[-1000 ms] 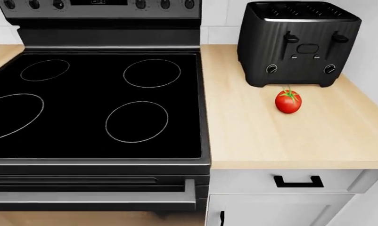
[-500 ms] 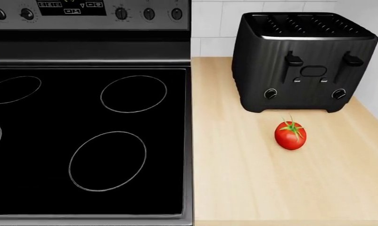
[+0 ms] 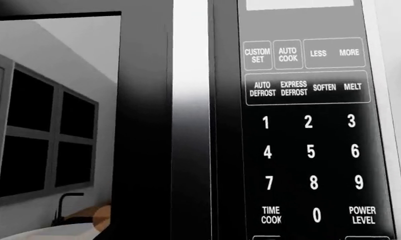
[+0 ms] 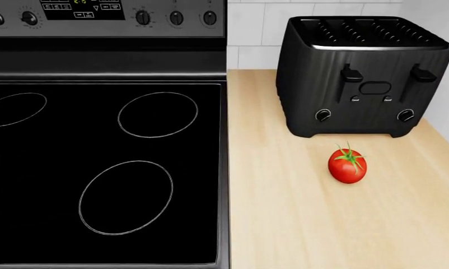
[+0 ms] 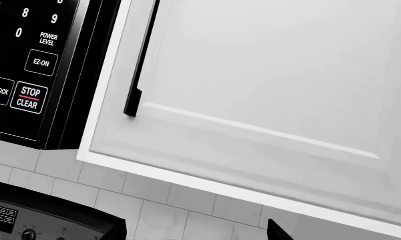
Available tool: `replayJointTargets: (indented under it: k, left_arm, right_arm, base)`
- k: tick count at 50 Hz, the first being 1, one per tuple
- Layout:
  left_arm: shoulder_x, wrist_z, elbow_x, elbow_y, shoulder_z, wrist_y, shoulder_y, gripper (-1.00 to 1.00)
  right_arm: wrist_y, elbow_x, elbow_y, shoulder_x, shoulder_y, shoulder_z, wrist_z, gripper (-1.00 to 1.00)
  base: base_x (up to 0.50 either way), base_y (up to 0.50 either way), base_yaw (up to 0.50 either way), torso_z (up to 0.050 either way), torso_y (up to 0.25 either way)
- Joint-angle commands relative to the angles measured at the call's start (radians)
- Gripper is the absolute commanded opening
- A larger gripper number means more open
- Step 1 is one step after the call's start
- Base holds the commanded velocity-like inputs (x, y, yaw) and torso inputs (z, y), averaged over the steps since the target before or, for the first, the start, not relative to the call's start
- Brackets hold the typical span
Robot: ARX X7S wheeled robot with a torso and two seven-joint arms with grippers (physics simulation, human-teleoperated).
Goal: Open the microwave door
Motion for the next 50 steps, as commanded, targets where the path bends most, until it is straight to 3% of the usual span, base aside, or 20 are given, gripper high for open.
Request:
replayJointTargets:
  k: [1, 8, 12, 18, 19, 30, 34, 41, 50]
  left_arm:
    - [0.14, 0.233, 0.489, -0.332, -0.121, 0.255, -0.007, 1.0]
    - [0.14, 0.192, 0.483, -0.613, -0.102, 0.484, -0.007, 1.0]
    - [0.14, 0.173, 0.468, -0.694, -0.112, 0.551, -0.007, 1.0]
    - [0.14, 0.152, 0.386, -0.775, -0.012, 0.6, -0.004, 1.0]
    - [0.139, 0.145, 0.375, -0.775, -0.009, 0.605, -0.003, -1.0]
    - [0.103, 0.171, 0.447, -0.626, -0.114, 0.536, -0.007, -1.0]
    - [0.09, 0.249, 0.481, -0.456, -0.097, 0.413, -0.006, -1.0]
    - [0.058, 0.378, 0.475, 0.123, -0.066, 0.066, 0.106, -1.0]
    - [0.041, 0.409, 0.458, 0.286, -0.075, -0.049, 0.1, -1.0]
  right_arm:
    - [-0.024, 0.004, -0.03, 0.023, -0.044, 0.008, -0.011, 1.0]
    - [-0.045, -0.024, -0.065, 0.036, -0.102, 0.017, -0.014, 1.0]
    - [-0.05, 0.005, -0.074, 0.047, -0.109, 0.013, 0.005, 1.0]
    - [-0.066, 0.035, -0.081, 0.046, -0.114, 0.004, 0.032, 1.0]
    - [-0.068, 0.04, -0.083, 0.048, -0.117, 0.004, 0.035, 1.0]
    - [-0.071, 0.071, -0.086, 0.074, -0.107, -0.008, 0.056, 1.0]
    - [-0.065, 0.069, -0.076, 0.071, -0.09, -0.017, 0.05, 1.0]
    - [-0.071, 0.068, -0.075, 0.07, -0.075, -0.025, 0.057, 1.0]
    - [-0.07, 0.072, -0.068, 0.074, -0.056, -0.041, 0.066, 1.0]
  base:
    - [0.0, 0.0, 0.0, 0.0, 0.0]
    - [0.0, 0.0, 0.0, 0.0, 0.0]
    - [0.0, 0.0, 0.0, 0.0, 0.0]
    - [0.0, 0.0, 0.0, 0.0, 0.0]
    - [0.0, 0.0, 0.0, 0.0, 0.0]
    - [0.0, 0.0, 0.0, 0.005, 0.0]
    - [0.0, 0.0, 0.0, 0.0, 0.0]
    - [0.0, 0.0, 0.0, 0.001, 0.0]
    - [0.0, 0.0, 0.0, 0.001, 0.001]
